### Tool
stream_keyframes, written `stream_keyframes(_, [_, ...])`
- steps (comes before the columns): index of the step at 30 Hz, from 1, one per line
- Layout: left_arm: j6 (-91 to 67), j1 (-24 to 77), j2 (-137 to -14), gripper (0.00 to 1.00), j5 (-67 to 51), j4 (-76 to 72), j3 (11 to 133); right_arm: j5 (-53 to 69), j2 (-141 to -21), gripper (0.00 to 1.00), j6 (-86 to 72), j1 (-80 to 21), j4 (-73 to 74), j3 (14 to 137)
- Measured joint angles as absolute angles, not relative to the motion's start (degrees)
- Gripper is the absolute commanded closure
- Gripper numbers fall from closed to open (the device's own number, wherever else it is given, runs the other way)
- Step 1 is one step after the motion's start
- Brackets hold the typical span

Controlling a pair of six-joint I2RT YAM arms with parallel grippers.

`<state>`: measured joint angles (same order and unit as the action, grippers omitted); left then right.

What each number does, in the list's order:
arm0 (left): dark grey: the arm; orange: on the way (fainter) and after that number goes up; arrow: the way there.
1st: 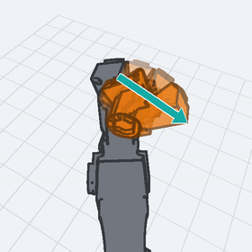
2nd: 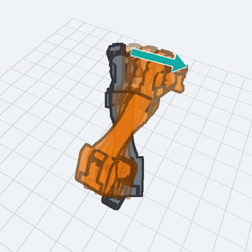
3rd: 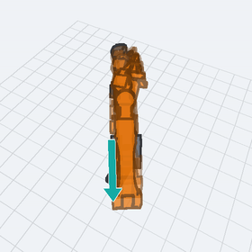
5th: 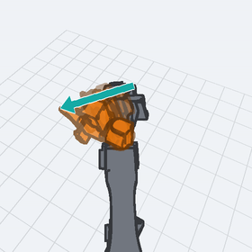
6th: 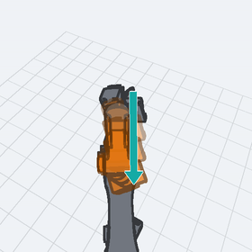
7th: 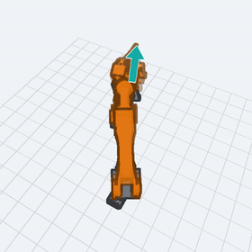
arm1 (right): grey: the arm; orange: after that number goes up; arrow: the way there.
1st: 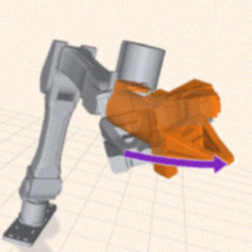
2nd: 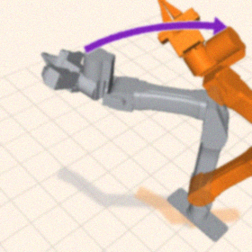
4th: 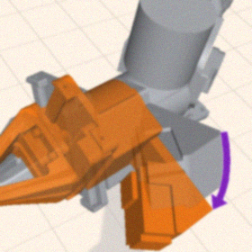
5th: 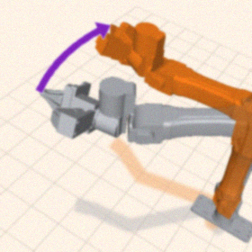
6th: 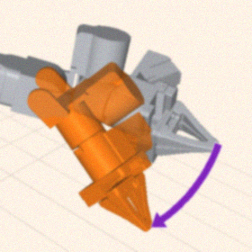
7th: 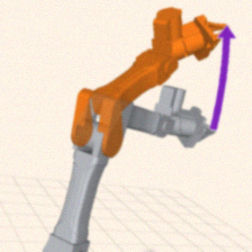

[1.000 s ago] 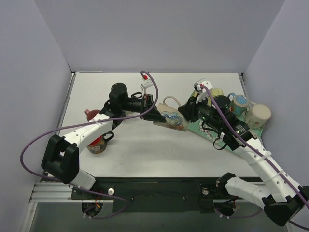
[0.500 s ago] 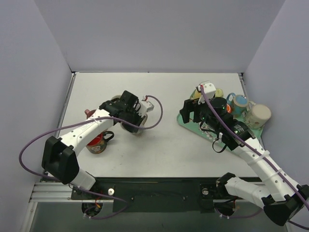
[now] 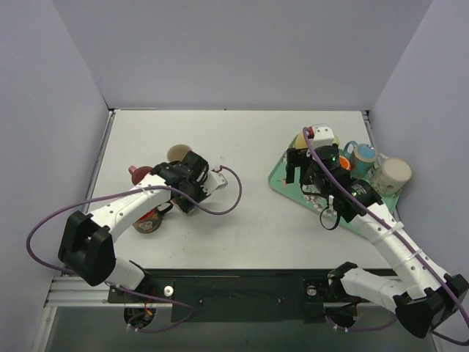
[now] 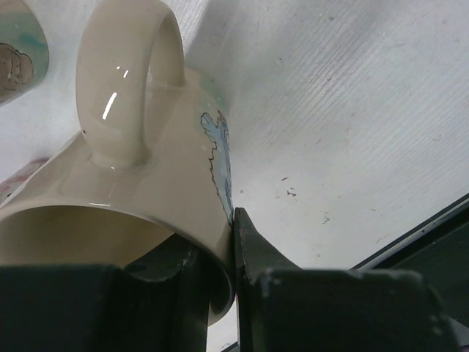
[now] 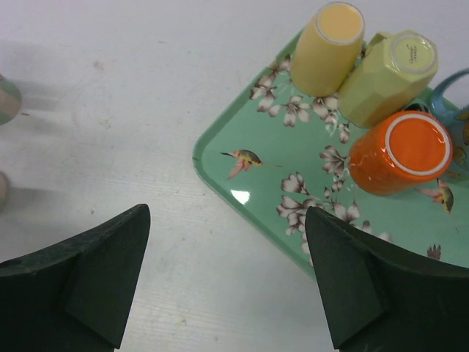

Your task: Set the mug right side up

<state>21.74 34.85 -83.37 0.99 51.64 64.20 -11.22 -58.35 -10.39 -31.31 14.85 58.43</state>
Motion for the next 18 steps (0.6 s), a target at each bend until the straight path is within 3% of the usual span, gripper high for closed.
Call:
stream_keyframes(8, [26.2, 34.6, -83.4, 1.0, 3.4, 56.5, 64.7, -11.9, -60.5, 0.18, -13.5, -23.3, 19.6, 59.9])
stream_keyframes(9, [26.7, 34.5, -83.4, 0.94, 3.4, 57.2, 64.7, -11.8, -60.5, 0.17, -13.5, -22.9, 19.7, 59.9])
stream_keyframes(12, [28.1, 34.0, -83.7, 0.57, 2.7, 59.2, 65.1, -11.8, -60.5, 0.14, -13.5, -22.2, 20.4, 59.9])
stream_keyframes(14, [29.2, 33.8, -83.9, 0.47, 2.5, 59.9, 65.7, -11.7, -60.7, 0.13, -13.6, -20.8, 20.9, 60.1])
stream_keyframes(18, [29.9, 32.9, -83.9, 0.36, 2.4, 59.9, 68.4, -12.4, -63.3, 0.13, -14.4, -14.1, 22.1, 61.6])
